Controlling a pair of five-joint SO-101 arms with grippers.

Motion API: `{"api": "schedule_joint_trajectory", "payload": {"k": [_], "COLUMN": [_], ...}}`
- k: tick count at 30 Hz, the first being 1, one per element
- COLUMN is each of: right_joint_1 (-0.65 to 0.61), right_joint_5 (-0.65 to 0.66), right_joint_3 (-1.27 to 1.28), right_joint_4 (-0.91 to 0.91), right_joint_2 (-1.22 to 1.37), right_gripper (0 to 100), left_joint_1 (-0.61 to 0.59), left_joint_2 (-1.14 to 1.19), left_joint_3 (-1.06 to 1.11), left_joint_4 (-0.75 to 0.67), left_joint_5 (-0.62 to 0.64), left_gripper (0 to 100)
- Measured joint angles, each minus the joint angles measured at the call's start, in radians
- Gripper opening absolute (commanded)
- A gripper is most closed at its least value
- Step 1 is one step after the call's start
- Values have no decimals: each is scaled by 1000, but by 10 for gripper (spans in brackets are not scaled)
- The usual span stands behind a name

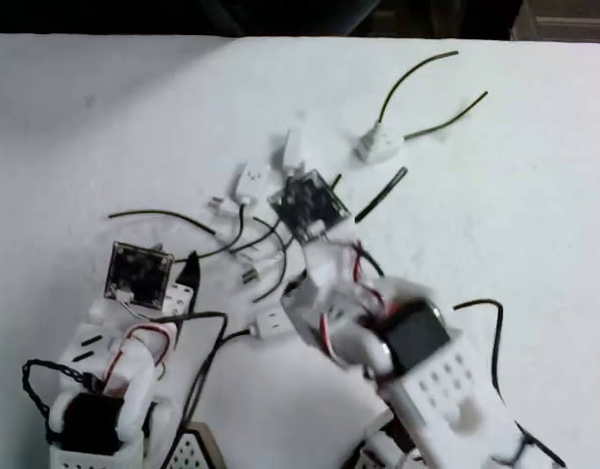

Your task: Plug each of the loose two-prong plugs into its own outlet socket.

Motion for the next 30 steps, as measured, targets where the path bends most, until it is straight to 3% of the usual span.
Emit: {"api": "schedule_joint_trajectory", "payload": {"k": [6,15,21,30], "right_joint_1": [35,32,32,32], "right_joint_5": [-2,-34,-41,-44], "right_joint_3": [15,361,460,615], "right_joint_4": [-31,-359,-450,-644], "right_joint_2": [100,17,-5,-5], "right_gripper": [17,16,16,16], "left_joint_1": [-40,-64,-138,-146], "left_joint_2": [-3,0,0,-2], "left_joint_3": [25,43,51,51], "left_joint_4": [-17,-55,-81,-83], "left_joint_5": [31,31,37,37], "left_gripper": [162,162,162,162]}}
